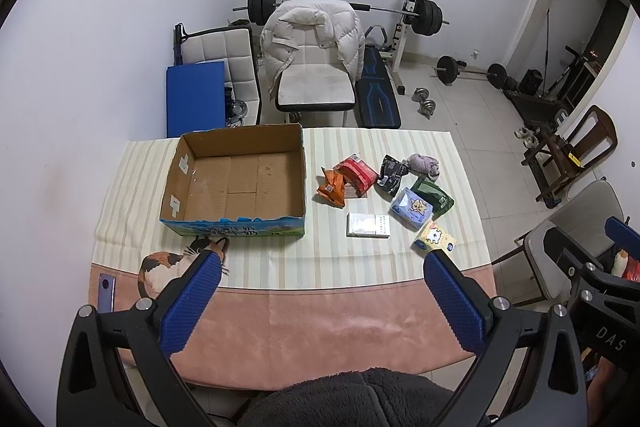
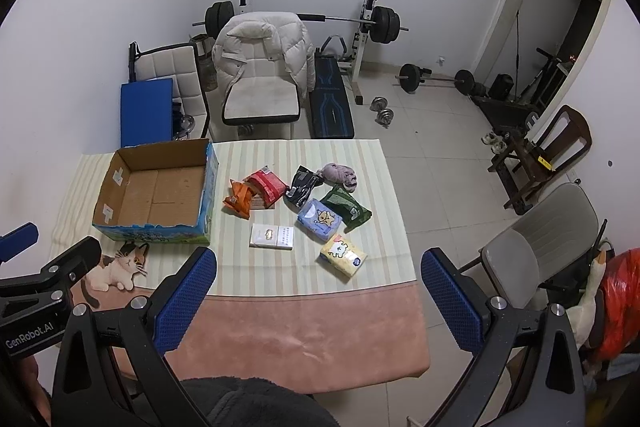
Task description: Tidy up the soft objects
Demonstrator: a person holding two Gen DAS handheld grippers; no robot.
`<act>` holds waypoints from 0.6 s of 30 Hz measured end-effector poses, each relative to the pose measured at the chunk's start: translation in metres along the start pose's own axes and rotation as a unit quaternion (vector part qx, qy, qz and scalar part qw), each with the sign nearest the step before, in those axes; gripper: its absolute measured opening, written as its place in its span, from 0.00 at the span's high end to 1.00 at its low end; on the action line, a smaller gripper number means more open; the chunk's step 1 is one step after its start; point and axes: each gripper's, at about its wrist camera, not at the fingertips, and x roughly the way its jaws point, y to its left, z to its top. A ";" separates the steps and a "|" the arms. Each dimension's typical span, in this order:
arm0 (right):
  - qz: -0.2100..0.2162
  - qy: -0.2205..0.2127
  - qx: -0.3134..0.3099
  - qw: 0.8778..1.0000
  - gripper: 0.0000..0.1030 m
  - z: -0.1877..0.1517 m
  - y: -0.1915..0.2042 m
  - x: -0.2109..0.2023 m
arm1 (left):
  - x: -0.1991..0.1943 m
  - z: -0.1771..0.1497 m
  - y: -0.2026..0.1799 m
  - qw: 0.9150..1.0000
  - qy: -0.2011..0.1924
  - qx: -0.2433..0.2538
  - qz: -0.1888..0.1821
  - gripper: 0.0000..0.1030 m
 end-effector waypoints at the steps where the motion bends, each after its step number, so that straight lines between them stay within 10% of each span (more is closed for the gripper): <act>1: 0.000 0.000 0.001 1.000 0.00 0.000 0.000 0.000 | 0.000 0.000 0.000 1.000 0.000 0.000 0.000 0.00; 18: 0.000 -0.002 0.003 1.000 0.00 0.001 -0.002 0.000 | 0.001 0.011 -0.003 1.000 -0.004 0.002 0.003 0.00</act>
